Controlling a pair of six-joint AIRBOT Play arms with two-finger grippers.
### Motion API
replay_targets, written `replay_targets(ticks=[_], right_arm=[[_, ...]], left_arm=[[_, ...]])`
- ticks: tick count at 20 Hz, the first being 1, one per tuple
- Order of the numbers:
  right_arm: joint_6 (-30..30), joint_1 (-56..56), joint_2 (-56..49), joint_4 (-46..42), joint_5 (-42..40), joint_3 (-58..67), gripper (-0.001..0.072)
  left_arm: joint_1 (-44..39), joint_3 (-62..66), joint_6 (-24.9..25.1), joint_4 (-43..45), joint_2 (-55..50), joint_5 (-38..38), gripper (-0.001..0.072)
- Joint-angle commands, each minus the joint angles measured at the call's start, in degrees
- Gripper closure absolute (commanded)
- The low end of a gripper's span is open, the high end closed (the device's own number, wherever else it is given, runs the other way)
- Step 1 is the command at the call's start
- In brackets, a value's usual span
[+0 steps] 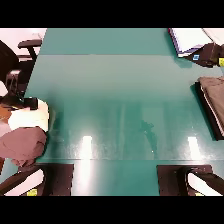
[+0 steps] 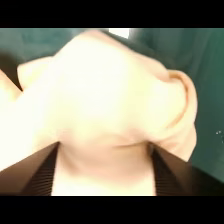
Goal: Fold the shirts.
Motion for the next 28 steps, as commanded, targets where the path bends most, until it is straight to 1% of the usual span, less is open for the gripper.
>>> replay_targets(ticks=[1,2,4,7,10,12,13,15,17,20,22,23,24,25,27,28], right_arm=[[0.02,-0.04,0.00,0.00,-1.60,0.02,0.0693],[0.02,-0.04,0.02,0.02,-1.73,0.04,0.0693],[0.02,-0.04,0.07,0.35,-2.01,0.09,0.0693],[0.04,-0.04,0.00,0.55,-2.54,3.26,0.0693],[0.04,-0.04,0.00,0.48,-3.87,9.11,0.0693],[0.04,-0.04,0.00,0.46,-4.52,12.94,0.0693],[0.04,-0.04,0.00,0.37,-4.59,14.62,0.0693],[0.04,-0.04,0.00,0.26,-4.66,17.44,0.0693],[0.02,-0.07,0.02,-0.24,-4.55,19.45,0.0693],[0.02,-0.07,0.04,-0.24,-4.66,20.65,0.0693],[0.02,-0.04,0.04,-0.20,-4.46,19.89,0.0693],[0.02,-0.04,0.04,-0.17,-4.44,19.28,0.0693],[0.02,-0.04,0.04,-0.17,-4.39,18.51,0.0693],[0.04,-0.04,0.02,-0.15,-4.33,17.84,0.0693],[0.04,-0.04,0.04,-0.02,-4.02,16.50,0.0693],[0.04,-0.04,0.04,0.02,-3.72,16.00,0.0693]], left_arm=[[1.53,-2.23,-0.61,0.02,0.39,0.22,0.0626],[1.53,-0.81,-0.59,-0.02,1.20,-0.59,0.0681],[1.51,4.52,-0.55,-1.55,4.04,-1.75,0.0681],[-0.74,17.99,1.49,-8.11,10.62,-3.87,0.0681],[-9.62,31.50,1.42,-12.76,15.06,-5.31,0.0682],[-18.82,38.73,1.38,-13.33,15.23,-6.36,0.0683],[-22.88,40.33,1.36,-13.33,15.08,-5.99,0.0683],[-30.53,40.96,1.20,-13.25,13.92,-4.68,0.0683],[-37.27,40.89,-0.11,-13.25,10.58,-5.44,0.0683],[-46.40,40.83,-1.88,-13.38,1.49,-6.27,0.0682],[-51.74,40.83,-2.08,-14.93,-6.05,-3.80,0.0679],[-53.90,40.83,-2.01,-16.59,-9.68,-1.55,0.0598],[-55.84,40.85,-2.03,-18.47,-13.40,1.57,0.0244],[-57.07,40.85,-2.08,-19.80,-16.33,4.59,0.0056],[-56.61,40.87,-2.05,-19.63,-19.67,7.06,0.0060],[-55.01,40.85,-2.08,-18.05,-19.89,6.16,0.0060]])
